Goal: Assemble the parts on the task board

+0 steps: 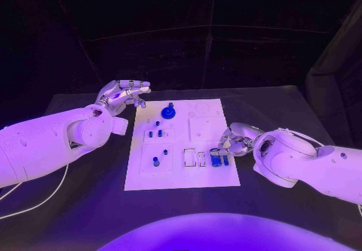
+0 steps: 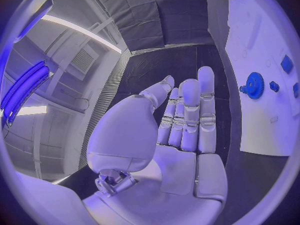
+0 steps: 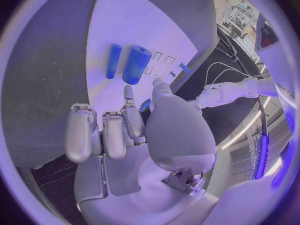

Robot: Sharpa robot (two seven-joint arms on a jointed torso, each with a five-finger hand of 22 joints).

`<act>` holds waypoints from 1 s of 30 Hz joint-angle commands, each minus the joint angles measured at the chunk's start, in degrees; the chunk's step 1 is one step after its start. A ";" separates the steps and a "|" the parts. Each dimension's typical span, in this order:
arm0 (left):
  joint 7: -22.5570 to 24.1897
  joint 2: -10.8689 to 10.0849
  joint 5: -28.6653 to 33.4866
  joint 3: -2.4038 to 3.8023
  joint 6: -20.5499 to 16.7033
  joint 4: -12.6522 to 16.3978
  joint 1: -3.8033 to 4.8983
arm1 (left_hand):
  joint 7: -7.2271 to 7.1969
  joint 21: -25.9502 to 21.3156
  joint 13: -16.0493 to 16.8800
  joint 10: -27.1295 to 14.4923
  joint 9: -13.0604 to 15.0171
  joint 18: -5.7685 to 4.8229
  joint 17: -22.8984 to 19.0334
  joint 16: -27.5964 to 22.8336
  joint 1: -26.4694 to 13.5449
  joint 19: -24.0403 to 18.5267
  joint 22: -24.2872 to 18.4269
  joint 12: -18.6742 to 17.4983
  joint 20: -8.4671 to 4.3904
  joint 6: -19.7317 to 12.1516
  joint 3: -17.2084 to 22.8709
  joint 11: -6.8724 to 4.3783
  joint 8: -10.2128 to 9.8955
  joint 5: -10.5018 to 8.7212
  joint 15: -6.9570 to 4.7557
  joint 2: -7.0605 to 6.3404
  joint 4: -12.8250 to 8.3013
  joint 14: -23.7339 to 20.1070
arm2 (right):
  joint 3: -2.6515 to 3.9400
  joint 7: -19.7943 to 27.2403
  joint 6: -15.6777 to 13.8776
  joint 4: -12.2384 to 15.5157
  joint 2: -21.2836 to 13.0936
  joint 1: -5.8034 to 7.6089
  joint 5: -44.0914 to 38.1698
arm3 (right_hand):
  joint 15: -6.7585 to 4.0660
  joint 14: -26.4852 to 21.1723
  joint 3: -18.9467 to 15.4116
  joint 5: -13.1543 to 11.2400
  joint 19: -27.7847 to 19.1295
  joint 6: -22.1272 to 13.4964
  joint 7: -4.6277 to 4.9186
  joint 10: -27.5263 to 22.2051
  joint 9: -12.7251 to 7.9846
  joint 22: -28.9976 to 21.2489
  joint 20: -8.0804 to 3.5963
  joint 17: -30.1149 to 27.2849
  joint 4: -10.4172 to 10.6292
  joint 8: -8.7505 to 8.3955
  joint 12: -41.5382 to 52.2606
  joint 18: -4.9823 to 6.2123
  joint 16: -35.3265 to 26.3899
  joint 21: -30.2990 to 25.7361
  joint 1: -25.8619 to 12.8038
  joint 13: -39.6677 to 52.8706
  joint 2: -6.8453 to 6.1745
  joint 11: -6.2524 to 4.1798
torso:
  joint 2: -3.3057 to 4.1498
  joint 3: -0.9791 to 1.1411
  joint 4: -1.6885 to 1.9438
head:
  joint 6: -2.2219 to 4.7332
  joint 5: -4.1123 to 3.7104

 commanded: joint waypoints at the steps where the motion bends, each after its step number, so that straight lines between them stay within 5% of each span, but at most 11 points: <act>1: 0.33 -0.04 0.13 0.04 0.64 0.13 0.05 | 0.16 -0.32 -0.06 -0.47 -0.08 0.74 -0.05 -0.39 0.07 -0.30 -0.06 0.21 0.19 -0.09 -0.42 0.09 0.12 0.33 0.10 0.61 -0.08 -0.47 | 0.00 -1.72 2.51 -0.11 0.53 -0.39 -3.54 | -0.07 3.85 -0.30 -0.29 0.44 -0.34 -0.12 0.52 0.10 0.15 0.15 2.93 0.10 0.18 0.35 -0.65 0.39 0.34 0.61 0.26 0.06 0.11 | -0.03 -0.05 0.02 | -0.21 0.16; 30: 0.36 -0.21 0.13 0.04 0.67 0.09 -0.05 | 0.16 -0.32 -0.06 -0.47 -0.08 0.74 -0.05 -0.39 0.07 -0.30 -0.06 0.21 0.19 -0.09 -0.42 0.09 0.12 0.33 0.10 0.61 -0.08 -0.47 | 0.01 -3.47 6.19 -3.51 5.64 -3.26 -7.87 | -0.04 3.88 -0.72 0.39 0.58 -0.30 -0.17 0.46 0.62 0.73 0.21 3.41 -0.09 0.70 0.29 -0.75 0.62 0.63 1.81 0.60 0.78 0.09 | 0.00 -0.02 -0.05 | -0.53 0.50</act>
